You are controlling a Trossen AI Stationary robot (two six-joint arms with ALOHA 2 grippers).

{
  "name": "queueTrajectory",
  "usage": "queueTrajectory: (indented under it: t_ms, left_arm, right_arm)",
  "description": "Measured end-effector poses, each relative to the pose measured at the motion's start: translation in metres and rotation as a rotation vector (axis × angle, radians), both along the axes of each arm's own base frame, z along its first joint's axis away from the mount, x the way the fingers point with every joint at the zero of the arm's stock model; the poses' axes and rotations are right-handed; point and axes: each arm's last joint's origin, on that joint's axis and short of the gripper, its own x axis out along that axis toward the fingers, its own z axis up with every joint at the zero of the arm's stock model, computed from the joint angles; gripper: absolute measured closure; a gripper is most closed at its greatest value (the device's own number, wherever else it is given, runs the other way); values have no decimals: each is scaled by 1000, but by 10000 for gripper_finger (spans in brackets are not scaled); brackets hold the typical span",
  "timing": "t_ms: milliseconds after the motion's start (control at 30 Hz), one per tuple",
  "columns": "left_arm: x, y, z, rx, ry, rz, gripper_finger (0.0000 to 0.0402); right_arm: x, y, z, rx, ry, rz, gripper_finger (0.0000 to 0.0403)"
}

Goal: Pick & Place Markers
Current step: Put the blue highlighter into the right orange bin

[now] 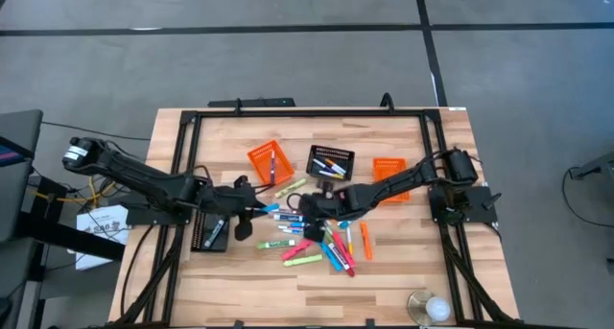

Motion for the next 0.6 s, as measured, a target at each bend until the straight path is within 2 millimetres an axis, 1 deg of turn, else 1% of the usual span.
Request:
queueTrajectory:
  t_ms: [100,233,367,600]
  left_arm:
    - [3,-4,-1,18,-14,-33,323]
    - [7,-9,-3,18,-30,-65,329]
    - [10,-12,-5,15,-40,-79,324]
    - [18,-15,-5,46,-95,-111,326]
  right_arm:
    - [9,12,9,-59,-127,131,278]
    - [19,18,20,-75,-274,175,278]
    - [22,14,23,-68,-309,166,278]
    - [27,2,22,38,-335,198,278]
